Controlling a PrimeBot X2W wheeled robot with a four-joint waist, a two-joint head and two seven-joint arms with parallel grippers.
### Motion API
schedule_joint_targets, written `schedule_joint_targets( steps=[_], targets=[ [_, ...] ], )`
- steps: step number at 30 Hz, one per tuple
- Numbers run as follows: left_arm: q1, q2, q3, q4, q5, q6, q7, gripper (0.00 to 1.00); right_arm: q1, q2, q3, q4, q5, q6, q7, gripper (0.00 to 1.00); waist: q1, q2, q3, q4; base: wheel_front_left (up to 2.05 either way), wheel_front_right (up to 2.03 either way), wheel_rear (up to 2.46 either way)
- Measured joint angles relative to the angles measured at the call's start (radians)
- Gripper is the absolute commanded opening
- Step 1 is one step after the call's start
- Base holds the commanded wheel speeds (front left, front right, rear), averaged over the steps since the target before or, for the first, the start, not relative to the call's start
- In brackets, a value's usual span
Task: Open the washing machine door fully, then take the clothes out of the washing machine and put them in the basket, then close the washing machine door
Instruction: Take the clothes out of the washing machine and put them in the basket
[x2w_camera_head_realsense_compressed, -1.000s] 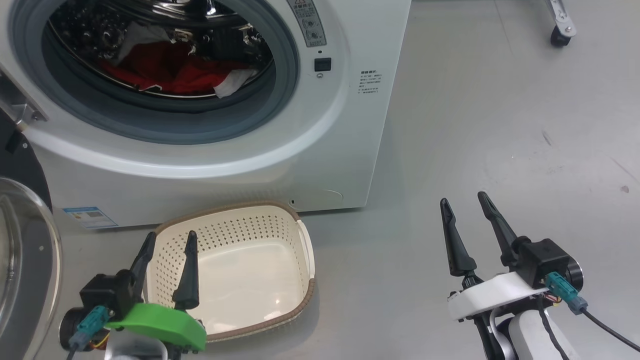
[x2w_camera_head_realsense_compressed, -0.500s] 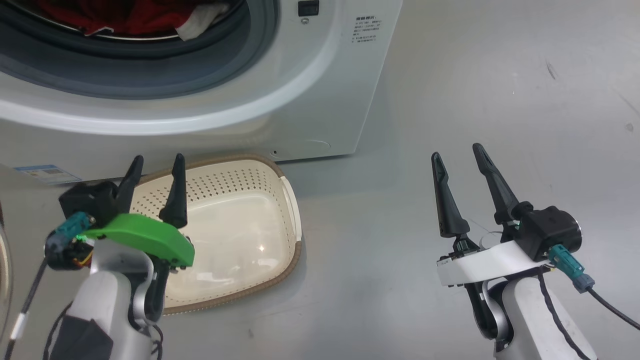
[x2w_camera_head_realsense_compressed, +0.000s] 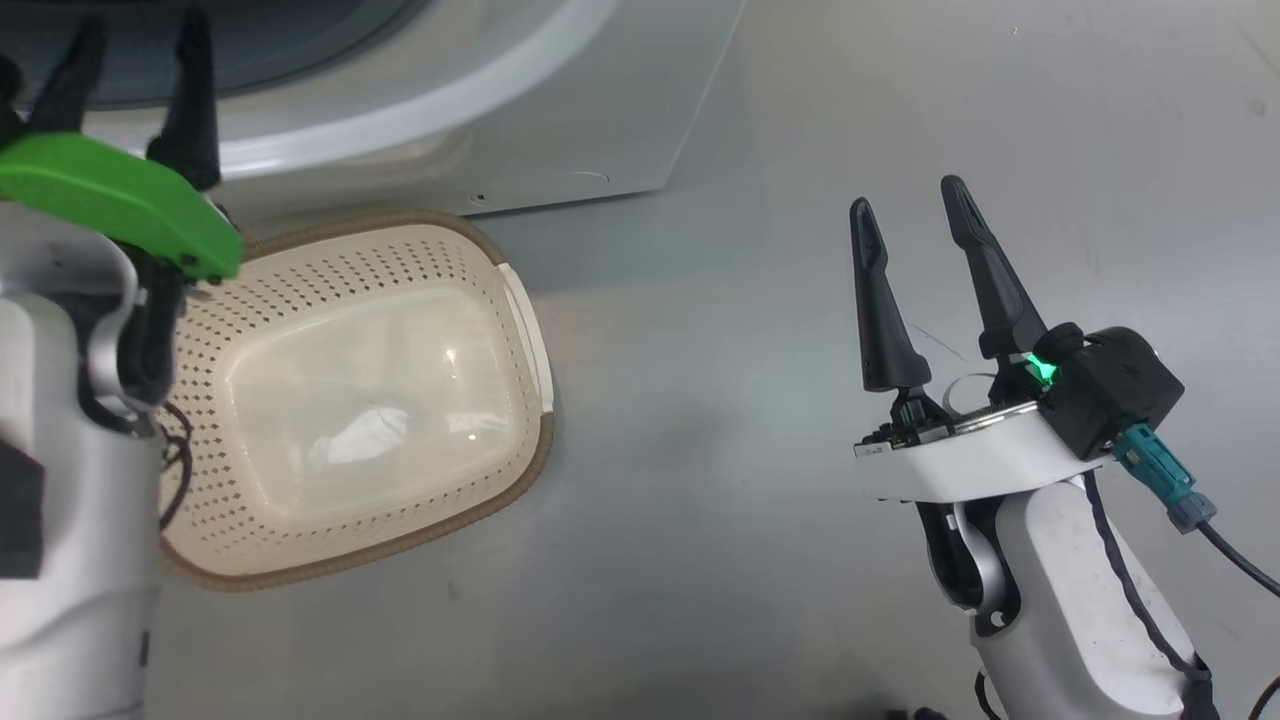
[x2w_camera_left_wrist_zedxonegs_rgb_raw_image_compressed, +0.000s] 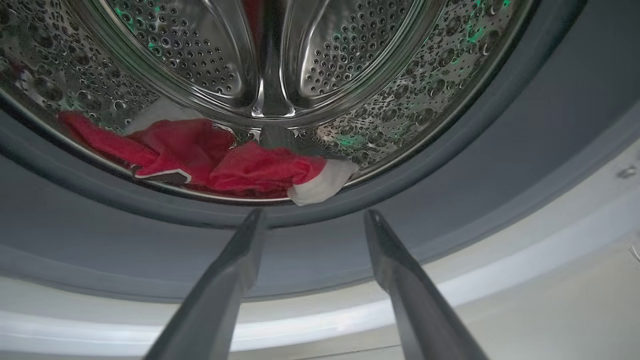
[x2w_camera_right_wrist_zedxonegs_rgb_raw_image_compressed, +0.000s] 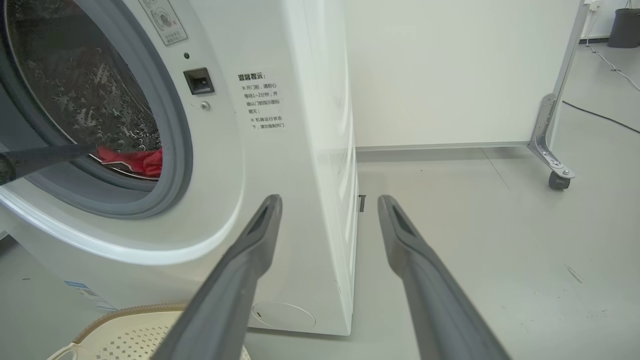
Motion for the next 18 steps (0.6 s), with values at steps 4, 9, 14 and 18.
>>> schedule_joint_targets(
  steps=[4,9,14,18],
  targets=[
    [-0.1,0.041,0.02,0.02,0.0,0.0,0.039,1.0,-0.034,0.0,0.019,-0.008,0.017,-0.002,0.0,1.0,0.0,0.0,0.053,-0.02,0.0,0.0,0.0],
    [-0.201,0.08,0.028,0.046,0.002,0.0,0.093,1.0,-0.061,-0.001,0.035,-0.028,0.047,-0.012,0.0,1.0,0.0001,0.0,0.11,-0.049,0.0,0.0,0.0],
    [-0.284,0.133,0.062,0.074,0.001,-0.001,0.138,1.0,-0.084,-0.001,0.062,-0.036,0.073,-0.02,0.0,1.0,0.0001,0.0,0.156,-0.086,0.0,0.0,0.0],
    [-0.329,0.176,0.087,0.107,-0.002,-0.002,0.166,1.0,-0.102,0.0,0.091,-0.037,0.107,-0.027,0.0,1.0,0.0001,0.0,0.181,-0.123,0.0,0.0,0.0]
  ],
)
